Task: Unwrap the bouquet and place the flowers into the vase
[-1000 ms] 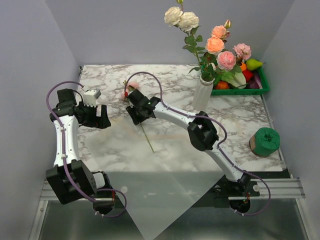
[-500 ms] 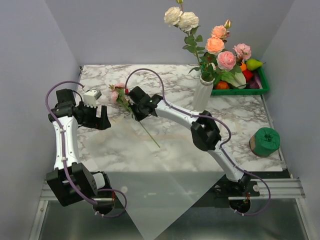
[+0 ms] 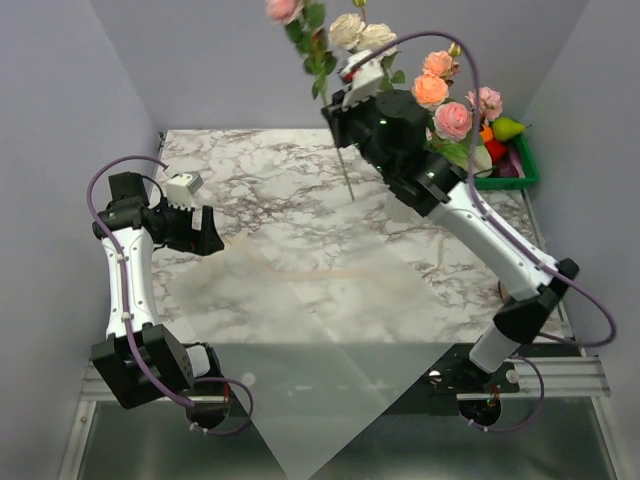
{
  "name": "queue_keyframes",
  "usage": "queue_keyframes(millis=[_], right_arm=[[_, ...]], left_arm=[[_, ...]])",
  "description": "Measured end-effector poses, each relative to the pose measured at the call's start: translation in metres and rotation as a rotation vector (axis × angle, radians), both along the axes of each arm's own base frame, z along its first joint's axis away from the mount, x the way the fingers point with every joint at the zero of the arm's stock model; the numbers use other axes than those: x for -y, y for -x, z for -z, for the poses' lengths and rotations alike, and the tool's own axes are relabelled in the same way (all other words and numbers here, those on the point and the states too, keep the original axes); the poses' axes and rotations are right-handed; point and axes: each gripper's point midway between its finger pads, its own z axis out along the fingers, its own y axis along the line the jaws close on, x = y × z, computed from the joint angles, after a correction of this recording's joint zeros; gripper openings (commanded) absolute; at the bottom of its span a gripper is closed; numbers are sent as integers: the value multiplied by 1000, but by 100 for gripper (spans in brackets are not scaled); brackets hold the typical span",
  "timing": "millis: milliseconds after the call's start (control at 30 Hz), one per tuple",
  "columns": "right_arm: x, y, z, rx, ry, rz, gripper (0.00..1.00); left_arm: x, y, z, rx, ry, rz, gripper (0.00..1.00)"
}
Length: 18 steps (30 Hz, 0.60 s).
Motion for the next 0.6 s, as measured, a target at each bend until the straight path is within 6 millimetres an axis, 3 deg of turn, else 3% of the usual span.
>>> queue_keyframes(millis=[100,200,300,433,600], right_arm=[[52,1,-54,198,-63,122,1],[100,-4,-86,363,-115,272,1],[136,-16,-88,442,-119,400,1],[172,-37,-71,483,-87,535,1],[196,-50,-66,513,-78,623,0]], left_arm=[[0,0,3,-13,6,4,99],[1,0,5,-19,10,10,99],[1,0,7,-26,11,19,99],[1,-1,11,-41,14,27,99],[1,0,14,-62,23,43,99]])
